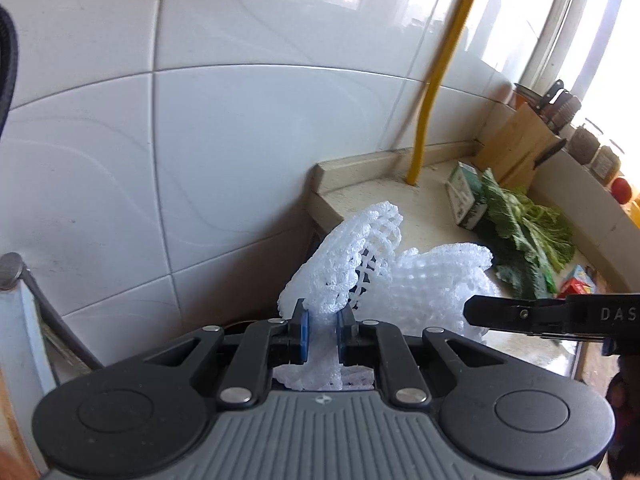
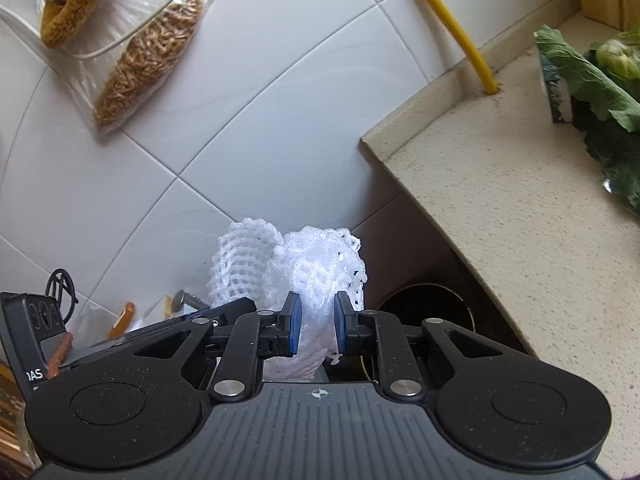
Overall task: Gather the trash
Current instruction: 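Lift both white foam nets and carry them over the black bin, then open both grippers to drop the foam nets into the bin, then move both open grippers back to the vegetables on the counter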
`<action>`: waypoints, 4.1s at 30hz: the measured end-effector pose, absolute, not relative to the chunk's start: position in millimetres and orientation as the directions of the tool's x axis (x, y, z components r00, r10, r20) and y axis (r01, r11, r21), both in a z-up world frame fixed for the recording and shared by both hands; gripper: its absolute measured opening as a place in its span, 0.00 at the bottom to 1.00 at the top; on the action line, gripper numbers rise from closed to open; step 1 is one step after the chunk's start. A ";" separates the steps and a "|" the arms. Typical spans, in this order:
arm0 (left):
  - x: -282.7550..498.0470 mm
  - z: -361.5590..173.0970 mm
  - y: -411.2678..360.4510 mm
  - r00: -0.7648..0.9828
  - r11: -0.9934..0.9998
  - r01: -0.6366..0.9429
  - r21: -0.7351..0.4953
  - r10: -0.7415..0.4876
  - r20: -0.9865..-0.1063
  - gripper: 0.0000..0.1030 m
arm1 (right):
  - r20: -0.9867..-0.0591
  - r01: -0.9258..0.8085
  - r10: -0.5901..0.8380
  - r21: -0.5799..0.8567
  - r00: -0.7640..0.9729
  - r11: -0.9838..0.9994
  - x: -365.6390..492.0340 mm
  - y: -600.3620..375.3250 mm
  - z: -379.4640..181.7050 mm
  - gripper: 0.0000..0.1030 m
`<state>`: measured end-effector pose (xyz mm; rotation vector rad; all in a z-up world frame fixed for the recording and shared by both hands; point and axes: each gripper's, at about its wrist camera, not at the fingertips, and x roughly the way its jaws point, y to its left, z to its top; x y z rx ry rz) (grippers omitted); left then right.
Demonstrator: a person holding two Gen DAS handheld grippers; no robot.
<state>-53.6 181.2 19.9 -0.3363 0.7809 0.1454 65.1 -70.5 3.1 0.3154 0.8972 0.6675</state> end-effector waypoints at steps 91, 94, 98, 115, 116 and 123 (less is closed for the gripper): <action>14.4 -74.8 204.3 0.486 0.940 -0.334 -0.070 0.108 -0.867 0.23 | -0.820 -0.349 0.472 0.360 0.324 0.865 145.4 -17.0 -79.2 0.33; 13.6 -75.1 202.7 0.489 0.943 -0.324 -0.074 0.100 -0.866 0.28 | -0.817 -0.346 0.472 0.360 0.331 0.867 145.1 -19.5 -79.5 0.33; 12.0 -75.2 200.7 0.490 0.946 -0.317 -0.065 0.105 -0.866 0.35 | -0.812 -0.339 0.473 0.363 0.343 0.868 144.2 -23.6 -77.2 0.33; 8.1 -75.5 190.5 0.483 0.957 -0.291 0.009 0.155 -0.862 0.43 | -0.787 -0.290 0.460 0.365 0.412 0.885 117.2 -56.1 -60.7 0.39; 7.9 -75.9 189.0 0.483 0.958 -0.285 0.010 0.152 -0.862 0.43 | -0.786 -0.286 0.458 0.365 0.415 0.886 115.0 -58.3 -60.0 0.39; 7.8 -72.8 177.0 0.489 0.968 -0.251 0.028 0.151 -0.859 0.44 | -0.777 -0.265 0.434 0.346 0.457 0.900 98.4 -74.9 -52.0 0.45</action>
